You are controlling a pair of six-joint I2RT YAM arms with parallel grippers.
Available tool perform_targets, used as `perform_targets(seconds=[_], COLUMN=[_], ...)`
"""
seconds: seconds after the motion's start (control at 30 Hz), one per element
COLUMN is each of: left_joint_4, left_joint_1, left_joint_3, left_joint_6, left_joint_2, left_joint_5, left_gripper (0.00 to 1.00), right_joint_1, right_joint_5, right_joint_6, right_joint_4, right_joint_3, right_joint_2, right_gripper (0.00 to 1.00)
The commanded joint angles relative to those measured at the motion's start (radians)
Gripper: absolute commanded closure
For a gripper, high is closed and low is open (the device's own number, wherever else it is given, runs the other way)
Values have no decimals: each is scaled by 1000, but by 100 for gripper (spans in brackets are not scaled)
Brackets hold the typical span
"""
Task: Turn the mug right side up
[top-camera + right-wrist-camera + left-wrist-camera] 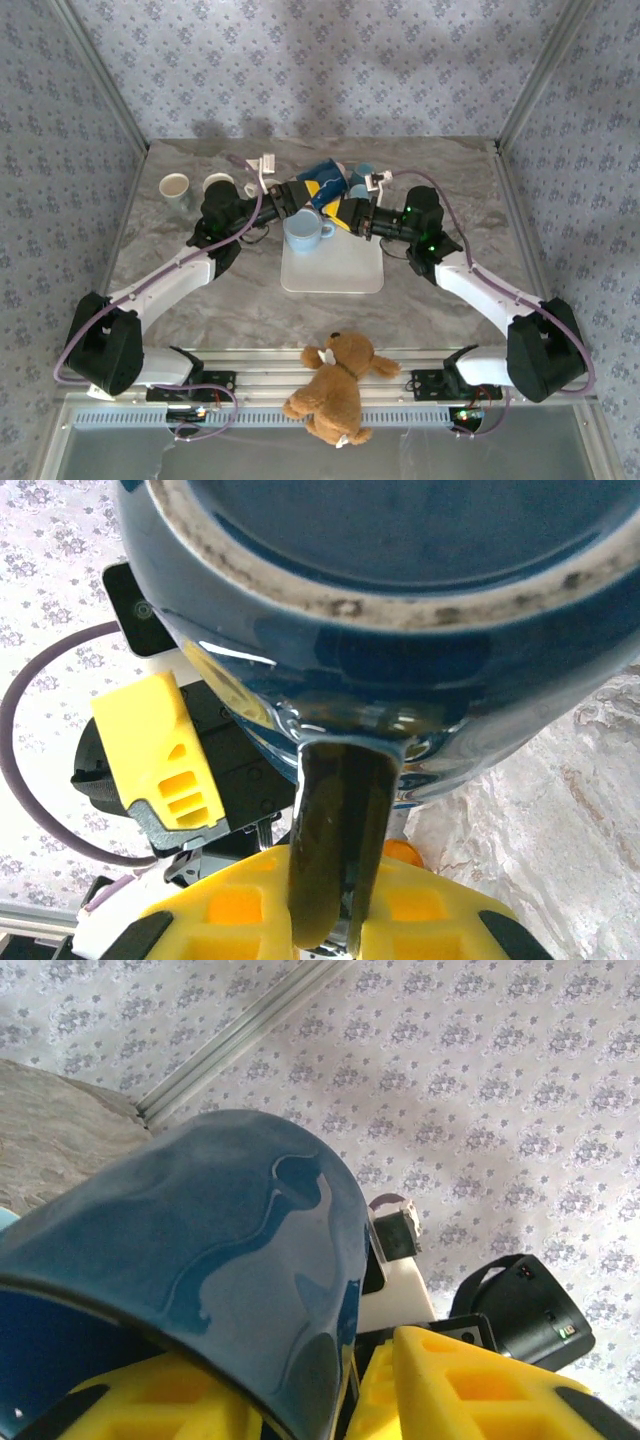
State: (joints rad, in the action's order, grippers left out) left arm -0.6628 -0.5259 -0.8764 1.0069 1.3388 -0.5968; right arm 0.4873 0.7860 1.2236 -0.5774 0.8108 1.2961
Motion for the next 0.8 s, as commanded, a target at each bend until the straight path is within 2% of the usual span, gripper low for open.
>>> perform_targets(seconds=[0.0,0.1,0.17,0.2,0.27,0.33,0.37,0.43,0.63,0.77], left_joint_4=[-26,-37,-39,-38,-44,-49,-50,-51,-39,-1], left_joint_1=[-6,-5,-5,-6,-5,-4,-2,-1,13,27], left_joint_3=[-13,1,5,7,12,11,9,4,-12,-22], left_joint_6=[-30,-33,-39,-40,-46,-53,-55,-66,-83,-93], left_joint_2=[-30,-39,-41,-42,-40,-38,-38,-38,-35,-43], left_joint_5=[32,49,55,58,63,62,63,64,51,30], left_gripper=[65,68,75,80,90,97,99,100,100,100], right_joint_1=[10,12,10,10,7,0,-4,-16,-76,-129], right_joint_5=[11,13,11,11,2,-13,-21,-35,-52,-91], right_joint_6=[-16,-16,-13,-13,-13,-22,-29,-62,-152,-271], right_joint_4=[-111,-115,-118,-118,-108,-91,-76,-23,160,365], right_joint_3=[45,38,33,31,25,17,15,12,9,27], right_joint_2=[0,1,2,3,-1,-12,-22,-47,-121,-175], right_gripper=[100,100,100,96,72,32,16,0,0,0])
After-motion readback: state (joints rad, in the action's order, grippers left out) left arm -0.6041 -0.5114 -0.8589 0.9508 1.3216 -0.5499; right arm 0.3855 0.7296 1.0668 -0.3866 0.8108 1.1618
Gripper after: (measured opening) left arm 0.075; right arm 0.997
